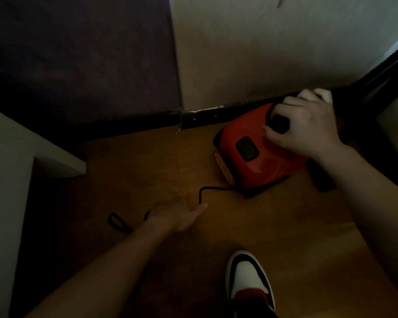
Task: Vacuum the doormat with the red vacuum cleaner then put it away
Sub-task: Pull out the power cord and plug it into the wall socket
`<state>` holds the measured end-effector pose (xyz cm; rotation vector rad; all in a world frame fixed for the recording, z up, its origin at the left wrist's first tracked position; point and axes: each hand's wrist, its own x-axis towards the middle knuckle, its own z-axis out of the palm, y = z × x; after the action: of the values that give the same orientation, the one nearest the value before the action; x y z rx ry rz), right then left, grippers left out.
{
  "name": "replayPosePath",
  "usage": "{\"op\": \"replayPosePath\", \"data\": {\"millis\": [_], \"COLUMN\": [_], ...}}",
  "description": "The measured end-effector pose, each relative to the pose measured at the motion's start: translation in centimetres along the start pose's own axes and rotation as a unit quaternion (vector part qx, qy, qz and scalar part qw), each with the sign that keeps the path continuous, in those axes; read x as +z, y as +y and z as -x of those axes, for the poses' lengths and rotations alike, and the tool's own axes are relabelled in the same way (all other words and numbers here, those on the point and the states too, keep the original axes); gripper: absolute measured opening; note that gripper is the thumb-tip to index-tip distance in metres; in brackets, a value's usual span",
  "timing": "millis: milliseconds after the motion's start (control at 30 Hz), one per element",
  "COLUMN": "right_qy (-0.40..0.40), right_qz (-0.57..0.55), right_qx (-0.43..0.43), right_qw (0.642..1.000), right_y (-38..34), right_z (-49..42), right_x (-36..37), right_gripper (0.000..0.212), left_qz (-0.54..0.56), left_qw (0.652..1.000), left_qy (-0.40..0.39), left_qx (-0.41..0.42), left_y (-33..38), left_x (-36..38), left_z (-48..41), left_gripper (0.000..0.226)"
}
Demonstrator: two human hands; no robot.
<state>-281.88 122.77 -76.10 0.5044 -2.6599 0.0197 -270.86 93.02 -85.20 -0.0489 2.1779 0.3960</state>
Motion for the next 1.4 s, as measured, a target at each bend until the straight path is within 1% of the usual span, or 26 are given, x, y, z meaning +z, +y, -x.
{"op": "replayPosePath", "data": {"millis": [33, 67, 100, 200, 233, 267, 300, 333, 367, 400, 433, 467, 533, 600, 733, 800, 833, 900, 1000, 1100, 1167, 1233, 1333, 1400], "right_qy": [0.002, 0.001, 0.0, 0.0, 0.0, 0.001, 0.002, 0.002, 0.002, 0.001, 0.0, 0.0, 0.002, -0.001, -0.007, -0.006, -0.005, -0.002, -0.005, -0.006, -0.007, -0.01, -0.009, -0.006], "right_qz": [0.0, 0.0, 0.0, 0.001, 0.001, 0.001, 0.002, 0.002, 0.002, 0.003, 0.003, 0.004, 0.004, 0.004, 0.0, 0.0, -0.001, -0.003, 0.001, 0.001, 0.0, -0.002, -0.004, -0.002], "right_qx": [-0.001, -0.001, -0.002, -0.002, -0.003, -0.003, -0.004, -0.005, -0.006, -0.006, -0.006, -0.004, -0.001, -0.003, -0.005, -0.003, -0.003, -0.004, -0.003, -0.002, -0.003, -0.004, -0.008, -0.009], "right_qw": [1.0, 1.0, 1.0, 1.0, 1.0, 1.0, 1.0, 1.0, 1.0, 1.0, 1.0, 1.0, 1.0, 1.0, 1.0, 1.0, 1.0, 1.0, 1.0, 1.0, 1.0, 1.0, 1.0, 1.0], "right_y": [0.0, 0.0, 0.0, 0.0, 0.1, 0.1, 0.2, 0.2, 0.2, 0.2, 0.2, 0.2, 0.2, 0.3, 0.3, 0.4, 0.4, 0.4, 0.3, 0.3, 0.4, 0.4, 0.4, 0.5], "right_z": [0.0, 0.0, 0.0, 0.1, 0.1, 0.1, 0.1, 0.1, 0.1, 0.1, 0.1, 0.1, 0.2, 0.2, 0.1, 0.2, 0.2, 0.2, 0.2, 0.2, 0.2, 0.3, 0.3, 0.3], "right_x": [0.0, 0.0, 0.1, 0.1, 0.2, 0.2, 0.2, 0.2, 0.2, 0.2, 0.2, 0.2, 0.3, 0.3, 0.3, 0.3, 0.3, 0.3, 0.3, 0.2, 0.2, 0.3, 0.3, 0.3], "right_gripper": [0.041, 0.041, 0.042, 0.042, 0.042, 0.041, 0.041, 0.04, 0.04, 0.04, 0.04, 0.04, 0.041, 0.042, 0.042, 0.042, 0.042, 0.042, 0.042, 0.042, 0.042, 0.042, 0.042, 0.041], "left_qz": [-0.045, -0.065, -0.056, 0.028, 0.056, 0.103, 0.183, 0.286, 0.385, 0.456, 0.496, 0.52, 0.558, 0.569, 0.525, 0.507, 0.501, 0.495, 0.467, 0.447, 0.429, 0.438, 0.423, 0.421], "left_qw": [0.999, 0.996, 0.992, 0.978, 0.972, 0.967, 0.961, 0.946, 0.918, 0.89, 0.868, 0.854, 0.83, 0.822, 0.843, 0.843, 0.841, 0.841, 0.853, 0.869, 0.884, 0.883, 0.884, 0.872], "left_qy": [0.022, 0.063, 0.106, 0.193, 0.213, 0.214, 0.191, 0.143, 0.083, 0.026, -0.009, -0.025, -0.028, -0.005, 0.094, 0.15, 0.166, 0.182, 0.19, 0.176, 0.165, 0.162, 0.198, 0.25], "left_qx": [0.002, 0.013, 0.03, 0.076, 0.088, 0.089, 0.08, 0.059, 0.034, 0.01, -0.004, -0.009, 0.004, 0.028, 0.071, 0.105, 0.116, 0.126, 0.133, 0.12, 0.09, 0.053, 0.031, 0.019], "left_y": [1.1, 2.0, 2.7, 3.9, 4.1, 4.2, 4.5, 4.8, 5.1, 5.3, 5.5, 5.7, 6.4, 6.9, 7.3, 7.5, 7.5, 7.3, 6.4, 5.8, 5.1, 4.1, 2.7, 2.1], "left_x": [-0.5, -0.7, -0.7, -0.6, -0.5, -0.5, -0.6, -0.7, -0.8, -0.7, -0.6, -0.4, 0.0, 0.5, 1.2, 1.7, 1.9, 2.4, 2.9, 3.2, 3.7, 4.0, 2.7, 0.9], "left_z": [0.5, 0.8, 0.9, 0.5, 0.4, 0.2, 0.1, 0.0, -0.1, -0.2, -0.3, -0.4, -0.5, -0.8, -1.0, -1.2, -1.3, -1.6, -2.4, -2.8, -3.6, -4.4, -5.7, -6.4], "left_gripper": [0.088, 0.085, 0.081, 0.07, 0.066, 0.065, 0.065, 0.066, 0.066, 0.062, 0.057, 0.052, 0.042, 0.031, 0.018, 0.014, 0.013, 0.012, 0.011, 0.012, 0.015, 0.013, 0.009, 0.008]}}
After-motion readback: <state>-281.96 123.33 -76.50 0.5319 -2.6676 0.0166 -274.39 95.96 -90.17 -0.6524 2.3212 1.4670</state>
